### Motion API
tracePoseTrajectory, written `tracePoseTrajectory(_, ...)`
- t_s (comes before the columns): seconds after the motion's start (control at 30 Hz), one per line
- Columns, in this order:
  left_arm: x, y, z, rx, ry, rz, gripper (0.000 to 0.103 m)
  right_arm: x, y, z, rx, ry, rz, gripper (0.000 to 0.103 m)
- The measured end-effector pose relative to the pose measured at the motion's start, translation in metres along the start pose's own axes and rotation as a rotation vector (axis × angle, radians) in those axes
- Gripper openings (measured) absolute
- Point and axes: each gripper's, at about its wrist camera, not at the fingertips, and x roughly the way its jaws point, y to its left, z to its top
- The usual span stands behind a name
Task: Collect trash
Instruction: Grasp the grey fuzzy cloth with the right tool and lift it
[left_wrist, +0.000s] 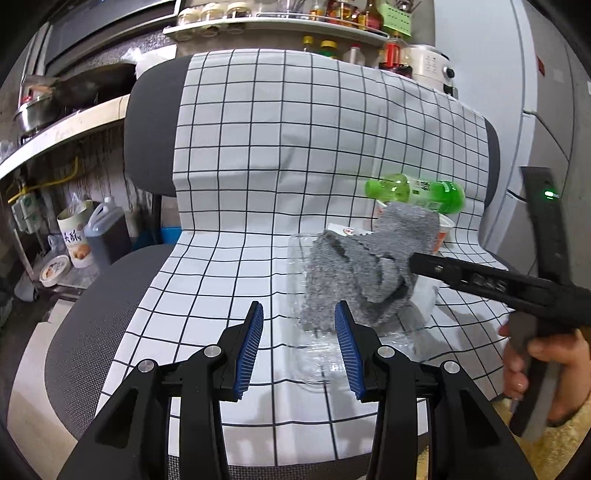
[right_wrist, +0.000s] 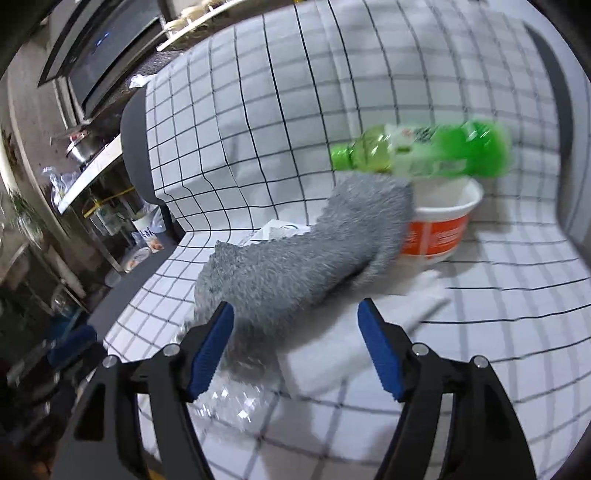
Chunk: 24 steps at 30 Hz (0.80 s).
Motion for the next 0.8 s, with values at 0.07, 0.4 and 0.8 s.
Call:
tracePoseTrajectory(0.07, 0.002, 0.003, 0.000, -0.008, 0.004, 0.003, 0.042, 0.009, 0.005, 0.001, -0.004, 0.014, -0.001, 0.068)
tracePoseTrajectory(0.4, -0.004, 0.008, 0.003, -0.029, -0.005, 0.020, 0.042, -0.054, 0.030, 0.025, -0.100, -0.223, -0.020, 0.013)
tracePoseTrajectory(0.8, 0.005, -0.043, 0.009, 0.029, 0.026, -0.079, 0.045, -0.219, -0.004, -0.003, -0.194, -0.498, -0.356, 0.013)
